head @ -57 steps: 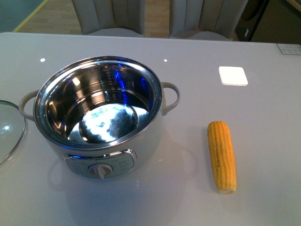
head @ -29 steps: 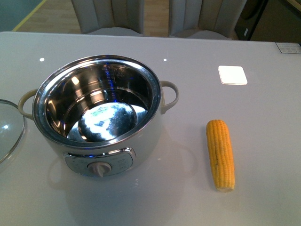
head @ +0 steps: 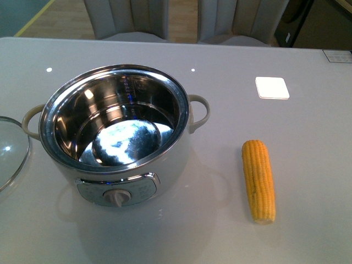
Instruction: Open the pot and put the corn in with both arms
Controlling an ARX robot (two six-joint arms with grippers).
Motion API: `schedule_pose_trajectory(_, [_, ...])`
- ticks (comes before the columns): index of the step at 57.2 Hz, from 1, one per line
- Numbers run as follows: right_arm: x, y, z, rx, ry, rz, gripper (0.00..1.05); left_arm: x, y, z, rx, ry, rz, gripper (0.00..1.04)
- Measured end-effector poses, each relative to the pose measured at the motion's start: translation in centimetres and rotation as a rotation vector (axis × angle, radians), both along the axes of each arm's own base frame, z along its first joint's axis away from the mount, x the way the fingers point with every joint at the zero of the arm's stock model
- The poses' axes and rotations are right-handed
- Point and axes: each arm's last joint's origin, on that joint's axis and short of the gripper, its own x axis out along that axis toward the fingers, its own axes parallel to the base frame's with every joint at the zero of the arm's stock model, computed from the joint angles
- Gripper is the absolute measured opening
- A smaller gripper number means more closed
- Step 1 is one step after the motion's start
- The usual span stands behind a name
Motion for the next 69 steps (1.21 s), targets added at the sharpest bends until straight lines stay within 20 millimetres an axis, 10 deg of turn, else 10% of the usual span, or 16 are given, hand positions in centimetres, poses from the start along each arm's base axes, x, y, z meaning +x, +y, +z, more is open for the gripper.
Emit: schedule_pose_trajectory(69, [0.0, 0.0, 0.0, 0.000, 0.000, 0.000, 0.96, -3.2, 0.0, -0.1, -0.001, -0.004, -0.001, 0.03])
